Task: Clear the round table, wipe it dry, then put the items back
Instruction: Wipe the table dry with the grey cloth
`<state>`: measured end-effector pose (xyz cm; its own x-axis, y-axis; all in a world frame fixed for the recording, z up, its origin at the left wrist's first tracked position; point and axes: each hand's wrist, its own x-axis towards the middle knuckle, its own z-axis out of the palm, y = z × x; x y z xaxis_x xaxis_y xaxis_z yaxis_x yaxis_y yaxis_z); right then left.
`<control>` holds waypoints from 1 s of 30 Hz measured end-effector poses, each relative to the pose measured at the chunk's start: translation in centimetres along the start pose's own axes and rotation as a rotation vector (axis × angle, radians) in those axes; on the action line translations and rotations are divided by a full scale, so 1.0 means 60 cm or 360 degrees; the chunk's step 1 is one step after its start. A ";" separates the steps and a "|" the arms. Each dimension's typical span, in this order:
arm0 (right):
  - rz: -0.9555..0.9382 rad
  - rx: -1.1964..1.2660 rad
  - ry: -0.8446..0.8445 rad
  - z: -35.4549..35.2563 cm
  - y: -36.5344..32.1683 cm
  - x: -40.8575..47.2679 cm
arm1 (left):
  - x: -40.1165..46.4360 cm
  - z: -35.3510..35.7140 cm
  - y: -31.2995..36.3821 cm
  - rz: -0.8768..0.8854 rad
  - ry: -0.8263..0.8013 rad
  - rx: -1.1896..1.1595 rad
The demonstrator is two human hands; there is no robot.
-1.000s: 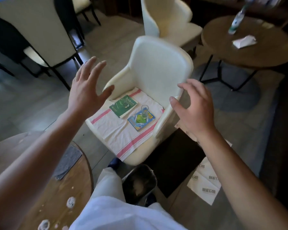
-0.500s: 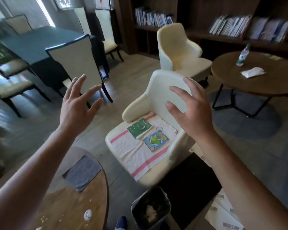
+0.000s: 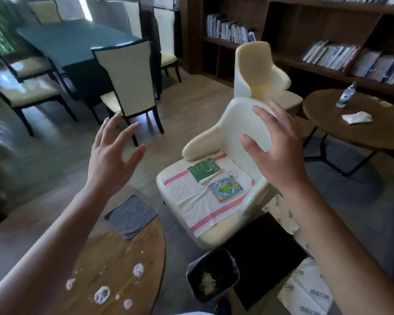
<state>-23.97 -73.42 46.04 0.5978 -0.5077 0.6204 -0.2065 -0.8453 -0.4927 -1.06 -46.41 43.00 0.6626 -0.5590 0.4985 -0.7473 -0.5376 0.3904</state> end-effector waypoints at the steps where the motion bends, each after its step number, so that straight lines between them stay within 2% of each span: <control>1: -0.0005 0.0006 -0.0034 0.015 -0.017 -0.012 | -0.020 -0.015 -0.022 -0.0035 0.0001 0.0012; 7: 0.0017 0.0001 -0.0278 0.115 -0.093 -0.088 | -0.136 -0.077 -0.117 -0.0287 -0.0092 0.0046; 14: 0.0080 0.0092 -0.0612 0.212 -0.146 -0.138 | -0.248 -0.110 -0.220 -0.0609 0.0006 0.0100; 17: 0.0104 0.0132 -0.0743 0.262 -0.145 -0.150 | -0.284 -0.077 -0.269 -0.0807 0.0005 0.0021; 19: 0.0105 0.0152 -0.0874 0.311 -0.141 -0.156 | -0.302 -0.041 -0.301 -0.1083 -0.0059 -0.0166; 21: 0.0103 0.0160 -0.1034 0.375 -0.133 -0.161 | -0.319 -0.002 -0.332 -0.1299 -0.0159 -0.0203; 25: 0.0100 0.0202 -0.1313 0.524 -0.107 -0.167 | -0.347 0.061 -0.382 -0.1496 -0.0247 -0.0060; 30: 0.0193 0.0221 -0.1523 0.670 -0.067 -0.190 | -0.353 0.129 -0.433 -0.1636 -0.0447 0.0069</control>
<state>1.18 -57.52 16.40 0.9678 -0.1882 -0.1673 -0.2517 -0.7378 -0.6263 4.73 -25.49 16.30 0.9659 0.0531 -0.2533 0.1758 -0.8529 0.4915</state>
